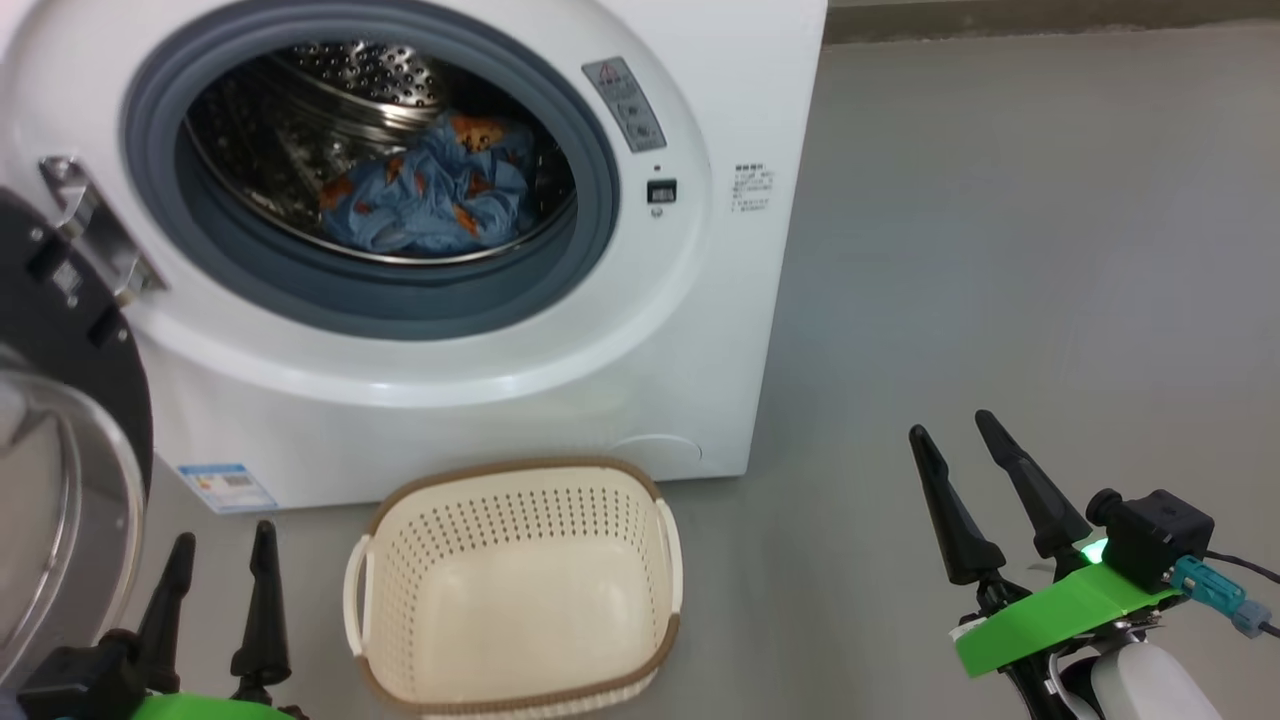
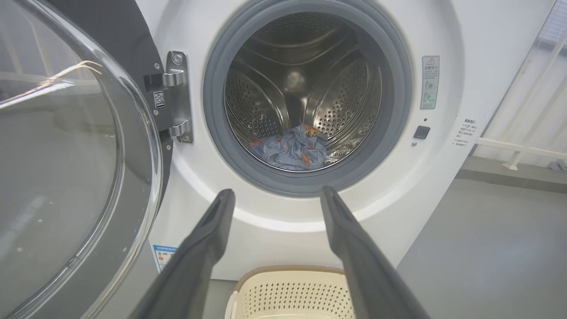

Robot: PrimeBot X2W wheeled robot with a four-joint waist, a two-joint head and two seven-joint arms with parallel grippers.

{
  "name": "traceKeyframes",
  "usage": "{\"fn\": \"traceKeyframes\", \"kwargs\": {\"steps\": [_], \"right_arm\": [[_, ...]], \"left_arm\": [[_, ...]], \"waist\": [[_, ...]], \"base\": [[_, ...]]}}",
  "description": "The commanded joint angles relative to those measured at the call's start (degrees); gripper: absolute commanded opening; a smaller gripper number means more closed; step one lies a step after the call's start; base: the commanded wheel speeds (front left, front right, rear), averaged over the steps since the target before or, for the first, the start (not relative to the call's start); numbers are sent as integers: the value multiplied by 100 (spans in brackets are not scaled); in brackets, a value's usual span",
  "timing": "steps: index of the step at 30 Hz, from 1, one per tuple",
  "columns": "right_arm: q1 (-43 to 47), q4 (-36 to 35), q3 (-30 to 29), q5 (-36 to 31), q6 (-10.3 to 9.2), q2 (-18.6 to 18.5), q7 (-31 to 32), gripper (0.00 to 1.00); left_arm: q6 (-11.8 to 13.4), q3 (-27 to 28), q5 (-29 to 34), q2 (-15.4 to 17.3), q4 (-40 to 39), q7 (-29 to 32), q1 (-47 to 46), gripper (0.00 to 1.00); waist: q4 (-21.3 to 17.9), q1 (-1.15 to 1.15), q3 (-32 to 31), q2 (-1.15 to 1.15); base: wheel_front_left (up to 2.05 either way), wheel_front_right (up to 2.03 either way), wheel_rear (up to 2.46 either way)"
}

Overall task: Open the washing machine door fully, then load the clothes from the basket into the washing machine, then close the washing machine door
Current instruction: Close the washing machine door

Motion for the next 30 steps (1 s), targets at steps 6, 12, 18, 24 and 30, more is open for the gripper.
{"fn": "traceKeyframes", "kwargs": {"steps": [6, 12, 18, 24, 30], "right_arm": [[-29, -135, 80, 81, 9, -35, -27, 100], [-25, -131, 65, 79, 9, -39, -27, 100], [-25, -129, 68, 80, 9, -38, -27, 100], [-25, -131, 67, 80, 9, -33, -27, 100], [-26, -141, 48, 68, 9, -32, -27, 100]], "left_arm": [[-14, 243, 26, 80, -196, -37, -169, 100], [-14, 237, 41, 76, -186, -37, -170, 100], [-14, 245, 52, 74, -197, -37, -154, 100], [-14, 255, 57, 74, -210, -37, -147, 100], [-14, 258, 71, 69, -210, -37, -156, 100]], "waist": [[14, 0, 17, 0], [21, 0, 15, 0], [12, 0, 14, 0], [-2, 0, 29, 0], [0, 0, 47, 0]], "base": [[-140, 140, 0], [-58, 58, 0], [-2, 2, 0], [0, 0, 0], [0, 0, 0]]}}
